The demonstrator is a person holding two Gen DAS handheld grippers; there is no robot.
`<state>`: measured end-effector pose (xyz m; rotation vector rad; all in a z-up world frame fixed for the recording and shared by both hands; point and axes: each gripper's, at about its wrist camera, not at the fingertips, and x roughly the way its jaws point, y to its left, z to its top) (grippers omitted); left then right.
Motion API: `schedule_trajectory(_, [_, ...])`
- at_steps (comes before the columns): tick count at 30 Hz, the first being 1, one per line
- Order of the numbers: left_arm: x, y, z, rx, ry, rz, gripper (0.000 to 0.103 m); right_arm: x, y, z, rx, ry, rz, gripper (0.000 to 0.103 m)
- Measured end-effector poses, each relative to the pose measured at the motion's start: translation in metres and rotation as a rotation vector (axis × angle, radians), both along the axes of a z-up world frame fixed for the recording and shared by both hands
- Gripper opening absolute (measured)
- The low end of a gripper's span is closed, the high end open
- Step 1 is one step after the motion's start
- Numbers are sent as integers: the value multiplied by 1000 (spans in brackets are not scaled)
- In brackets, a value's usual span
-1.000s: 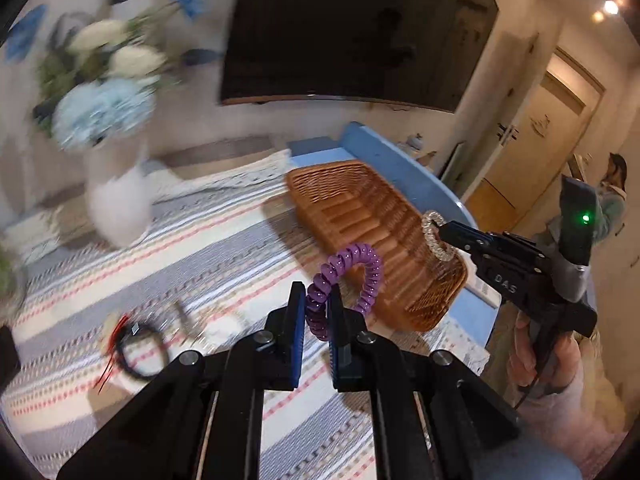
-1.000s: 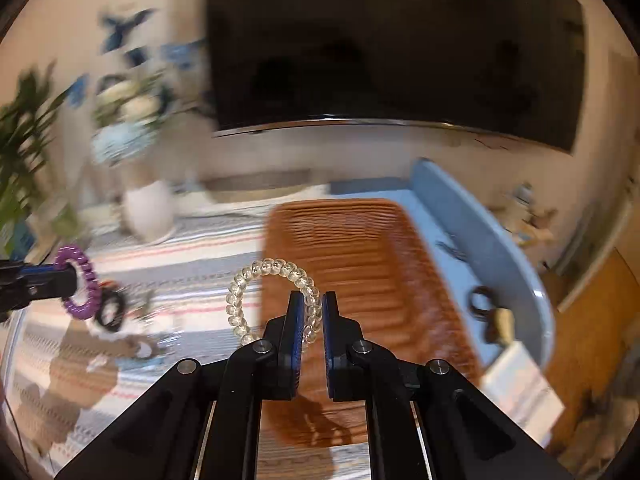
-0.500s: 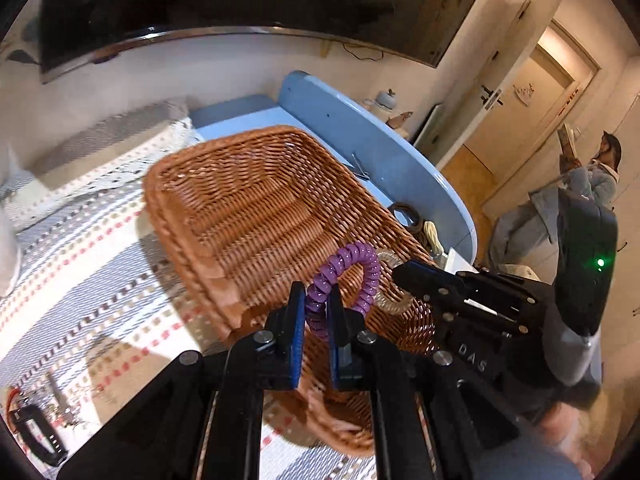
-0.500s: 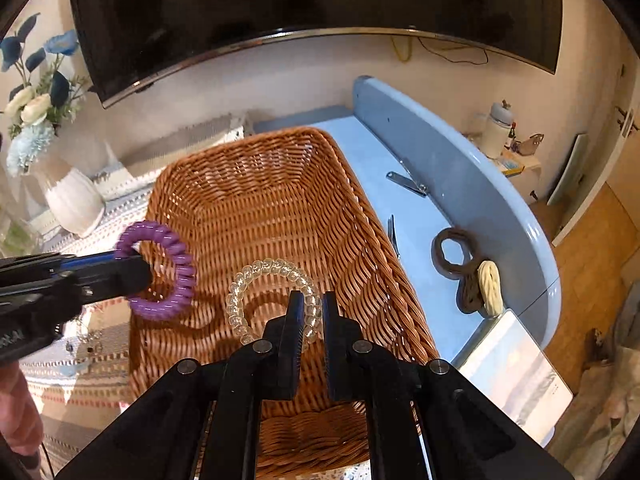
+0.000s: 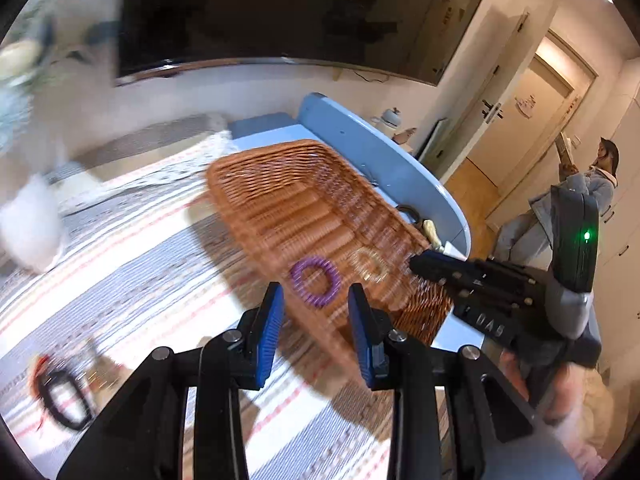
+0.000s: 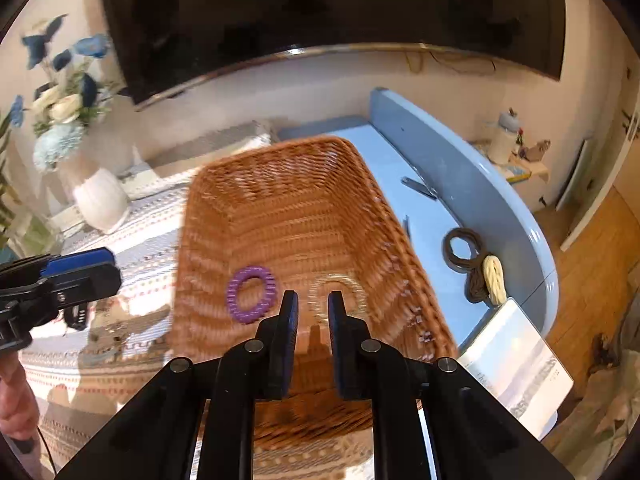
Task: Organize jewelry
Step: 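Carry both bracelets over the wicker basket and open both tools to drop them, then move the left tool back to the table and grasp the black watch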
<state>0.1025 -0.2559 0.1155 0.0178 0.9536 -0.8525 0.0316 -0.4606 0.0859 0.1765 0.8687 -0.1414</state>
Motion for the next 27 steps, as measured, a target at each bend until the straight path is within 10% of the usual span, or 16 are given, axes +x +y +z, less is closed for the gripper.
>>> schedule_trajectory(7, [-25,124,27,-26,-41,105,35,-14,63,24,1,-65,112,23])
schedule_trajectory(12, [-41,219,40,4,-162,319,67,-12,120,35,13,-103,215,25])
schedule_trajectory(16, [-44,276,31,-43,-146,380,70,-7,169,27,19,-119,297,25])
schedule_trajectory(27, [-19,309,-48,-26,-49,374,67,12,224,-48,61,-119,368,25])
